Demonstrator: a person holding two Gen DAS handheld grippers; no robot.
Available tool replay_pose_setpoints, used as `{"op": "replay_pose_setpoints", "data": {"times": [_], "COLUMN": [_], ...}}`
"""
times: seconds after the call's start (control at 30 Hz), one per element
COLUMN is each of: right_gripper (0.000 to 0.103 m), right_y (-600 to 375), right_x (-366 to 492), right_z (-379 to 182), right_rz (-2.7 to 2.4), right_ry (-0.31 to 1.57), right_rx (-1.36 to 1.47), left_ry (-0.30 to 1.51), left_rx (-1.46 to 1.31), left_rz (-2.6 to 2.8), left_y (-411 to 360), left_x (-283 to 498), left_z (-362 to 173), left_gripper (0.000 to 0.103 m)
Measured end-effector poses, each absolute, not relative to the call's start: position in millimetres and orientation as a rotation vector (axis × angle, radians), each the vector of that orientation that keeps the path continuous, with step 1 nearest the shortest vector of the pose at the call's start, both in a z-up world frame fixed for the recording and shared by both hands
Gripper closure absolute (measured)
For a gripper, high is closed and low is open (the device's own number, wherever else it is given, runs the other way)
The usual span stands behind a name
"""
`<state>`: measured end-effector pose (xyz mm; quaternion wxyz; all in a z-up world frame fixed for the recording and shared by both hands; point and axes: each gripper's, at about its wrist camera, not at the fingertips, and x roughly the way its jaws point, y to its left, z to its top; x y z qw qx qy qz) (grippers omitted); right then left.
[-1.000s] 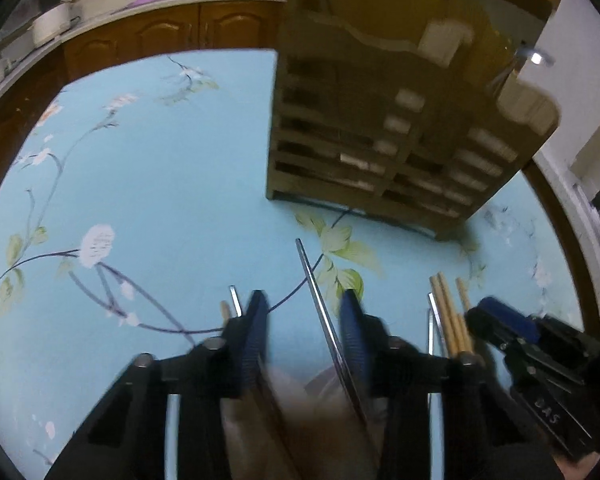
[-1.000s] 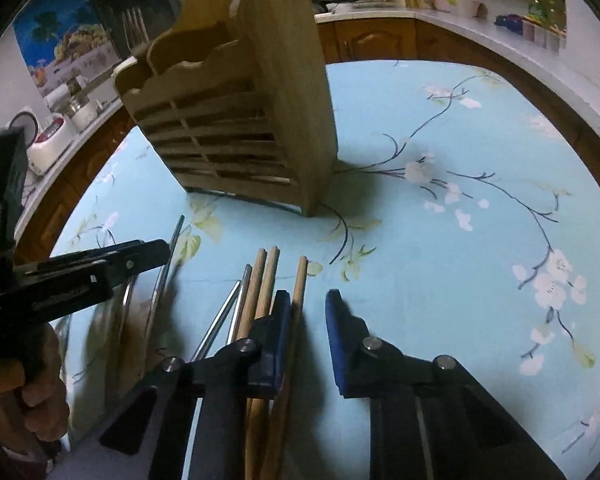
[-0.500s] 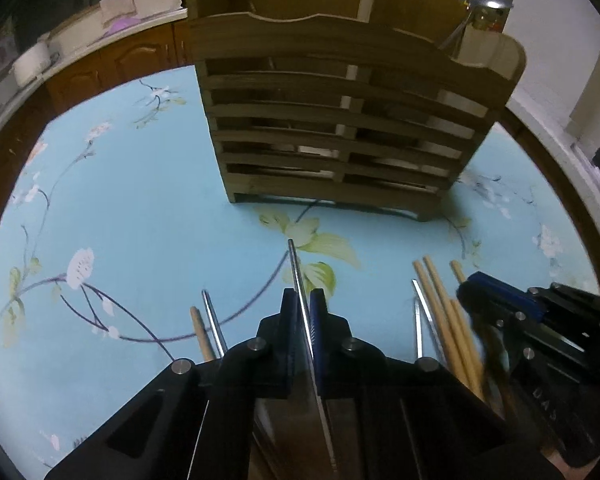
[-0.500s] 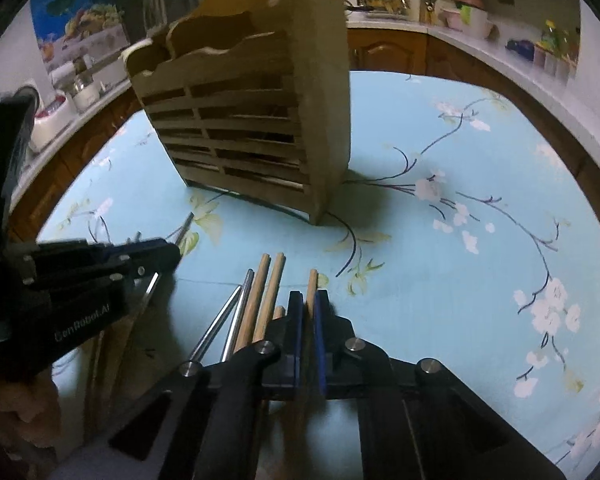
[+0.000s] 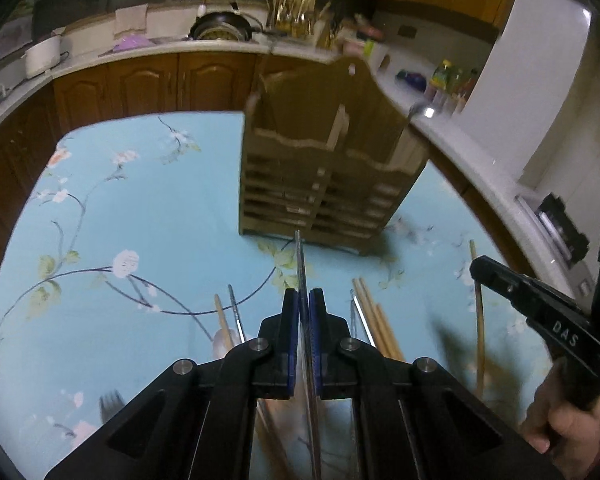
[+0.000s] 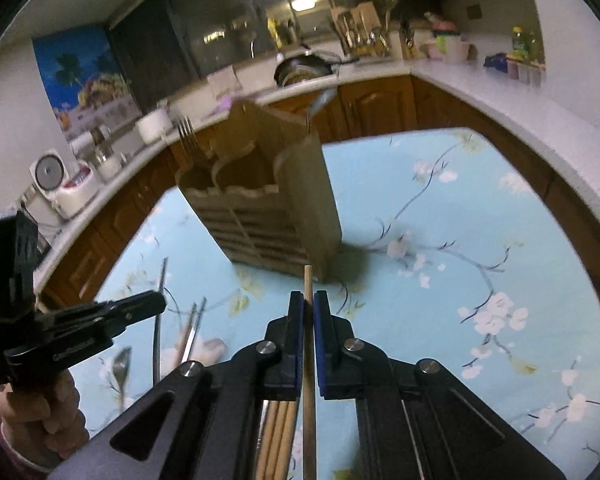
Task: Organize utensils
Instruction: 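Lift the chopstick and knife and carry them over the wooden holder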
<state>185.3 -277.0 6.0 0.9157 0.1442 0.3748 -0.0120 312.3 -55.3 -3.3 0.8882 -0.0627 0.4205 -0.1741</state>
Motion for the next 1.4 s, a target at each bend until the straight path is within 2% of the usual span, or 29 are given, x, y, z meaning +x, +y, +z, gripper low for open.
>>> {"op": "replay_pose_setpoints", "data": {"times": [0.33,0.6,1.13,1.4], "right_gripper": [0.098,0.098,0.098,0.098], "right_y": [-277,-278,-280,-288], "right_x": [161,152,156,184], "right_z": [64,86,108,145], "right_rz": [-0.023,-0.032,-0.058,-0.062], "right_ry": [0.62,0.55,0.466,0.364], "right_rx": [0.309,0.311,0.315,0.313], "left_ry": [0.761,0.715,0.656,0.567], "left_rx": [-0.192,-0.203,-0.21,-0.186], "left_rz": [-0.38,-0.379,-0.365,-0.351], "left_y": [-13,4,13,12], "left_x": [258,237,244,263], "left_z": [52,68,85,115], "left_gripper": [0.1,0.1,0.1,0.1]}}
